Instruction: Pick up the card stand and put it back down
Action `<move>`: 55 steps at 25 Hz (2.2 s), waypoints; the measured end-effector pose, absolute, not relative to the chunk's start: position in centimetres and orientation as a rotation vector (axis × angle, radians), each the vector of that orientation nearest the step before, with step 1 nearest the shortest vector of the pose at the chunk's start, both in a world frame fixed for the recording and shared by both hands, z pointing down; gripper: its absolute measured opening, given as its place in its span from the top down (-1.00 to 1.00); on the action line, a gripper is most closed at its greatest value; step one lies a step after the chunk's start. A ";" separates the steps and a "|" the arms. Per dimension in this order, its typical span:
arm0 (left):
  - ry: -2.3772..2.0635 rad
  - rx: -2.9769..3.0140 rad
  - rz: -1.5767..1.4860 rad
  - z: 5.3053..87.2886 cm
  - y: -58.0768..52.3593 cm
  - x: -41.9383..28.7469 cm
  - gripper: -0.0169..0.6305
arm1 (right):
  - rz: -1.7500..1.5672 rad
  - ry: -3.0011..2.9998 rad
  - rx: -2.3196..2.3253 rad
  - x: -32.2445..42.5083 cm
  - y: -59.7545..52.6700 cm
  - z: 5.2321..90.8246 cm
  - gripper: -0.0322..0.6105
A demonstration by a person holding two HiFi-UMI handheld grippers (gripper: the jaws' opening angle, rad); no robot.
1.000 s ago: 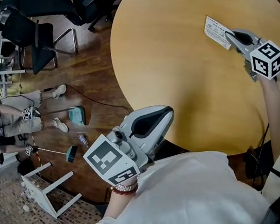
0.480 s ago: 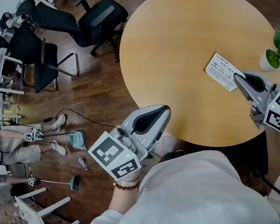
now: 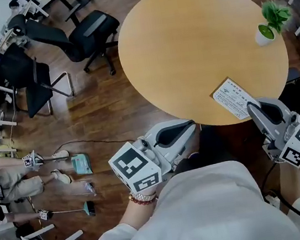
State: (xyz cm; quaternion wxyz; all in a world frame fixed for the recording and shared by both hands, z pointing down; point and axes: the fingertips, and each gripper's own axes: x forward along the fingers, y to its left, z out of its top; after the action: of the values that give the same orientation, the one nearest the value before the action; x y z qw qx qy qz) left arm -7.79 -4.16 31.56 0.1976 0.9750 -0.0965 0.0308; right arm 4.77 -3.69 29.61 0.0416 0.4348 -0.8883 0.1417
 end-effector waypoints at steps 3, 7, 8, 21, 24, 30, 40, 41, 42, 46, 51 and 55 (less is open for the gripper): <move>-0.190 2.737 0.093 31.3 -1.7 -7.6 0.98 | 0.425 -2.699 1.356 3.7 -0.7 28.9 0.83; -0.149 2.762 0.072 30.0 0.8 -7.0 0.98 | 0.407 -2.699 1.386 3.6 2.4 27.8 0.83; -0.147 2.765 0.066 29.6 1.2 -6.9 0.98 | 0.396 -2.698 1.393 3.7 2.9 27.5 0.83; -0.143 2.806 -0.002 27.5 5.7 -2.9 0.98 | 0.321 -2.745 1.427 7.4 8.3 25.3 0.83; -0.140 2.793 0.003 27.1 6.3 -1.8 0.97 | 0.337 -2.743 1.479 9.1 9.8 25.0 0.83; -0.118 2.802 0.063 27.4 7.0 0.1 0.97 | 0.360 -2.729 1.529 11.2 10.9 25.8 0.83; -0.003 2.782 0.170 29.4 9.3 1.8 0.97 | 0.396 -2.737 1.554 11.6 11.5 26.3 0.83; 0.001 2.781 0.174 29.6 9.4 1.7 0.97 | 0.400 -2.737 1.559 11.6 11.6 26.4 0.83; 0.002 2.779 0.177 29.7 9.4 1.6 0.97 | 0.404 -2.739 1.563 11.5 11.6 26.5 0.83; -0.016 2.767 0.186 29.5 8.5 1.5 0.97 | 0.422 -2.733 1.583 11.7 11.3 26.7 0.83; -0.037 2.801 0.259 30.9 8.6 1.7 0.98 | 0.436 -2.744 1.590 11.9 11.2 27.0 0.83; -0.043 2.744 0.234 31.2 8.5 1.2 0.98 | 0.419 -2.785 1.543 11.0 10.8 26.5 0.83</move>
State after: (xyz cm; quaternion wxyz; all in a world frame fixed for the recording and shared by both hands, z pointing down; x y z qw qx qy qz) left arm 1.18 8.47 31.25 0.1925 0.9776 -0.0152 0.0835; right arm 11.02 10.82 26.47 -0.0352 0.4802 -0.8667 0.1305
